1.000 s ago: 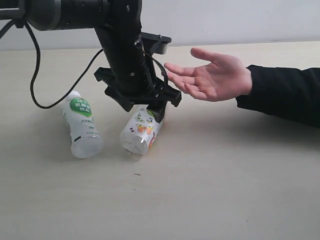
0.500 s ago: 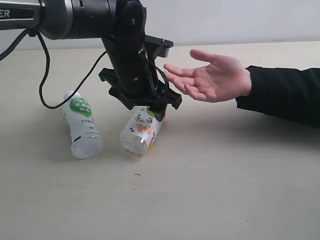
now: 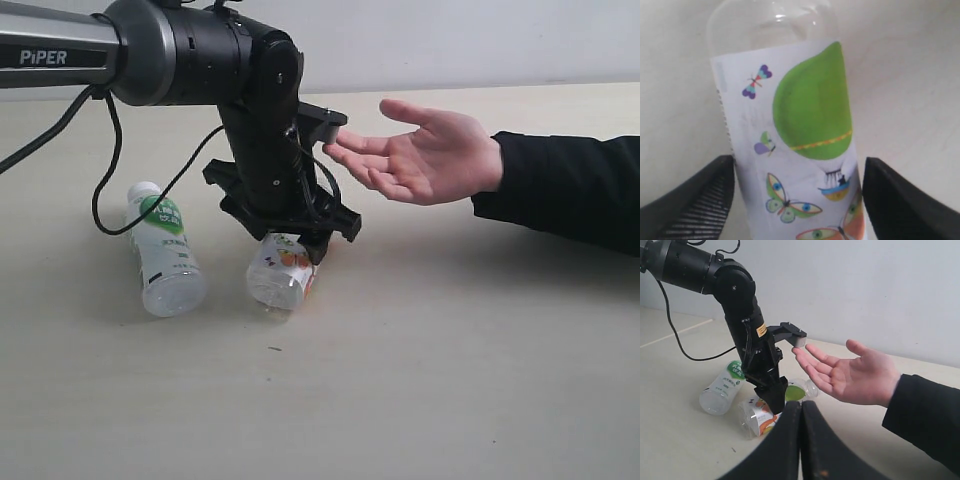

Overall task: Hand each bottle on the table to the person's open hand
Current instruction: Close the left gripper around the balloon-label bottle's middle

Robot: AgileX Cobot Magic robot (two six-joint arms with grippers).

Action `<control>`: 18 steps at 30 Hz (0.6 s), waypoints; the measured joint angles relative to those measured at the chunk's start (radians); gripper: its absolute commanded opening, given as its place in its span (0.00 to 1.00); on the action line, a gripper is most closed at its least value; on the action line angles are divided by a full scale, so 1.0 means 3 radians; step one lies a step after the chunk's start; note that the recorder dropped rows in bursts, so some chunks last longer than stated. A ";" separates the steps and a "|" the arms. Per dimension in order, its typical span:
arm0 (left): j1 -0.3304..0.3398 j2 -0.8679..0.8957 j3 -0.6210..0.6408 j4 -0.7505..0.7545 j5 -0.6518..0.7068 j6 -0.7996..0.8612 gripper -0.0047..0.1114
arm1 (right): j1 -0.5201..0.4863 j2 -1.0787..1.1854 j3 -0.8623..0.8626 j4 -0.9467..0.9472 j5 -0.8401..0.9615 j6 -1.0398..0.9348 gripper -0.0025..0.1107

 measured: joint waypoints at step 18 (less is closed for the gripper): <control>0.0000 0.0000 0.0000 -0.0023 0.0005 -0.0006 0.53 | 0.0000 0.0000 0.0000 0.0000 0.0000 0.0000 0.02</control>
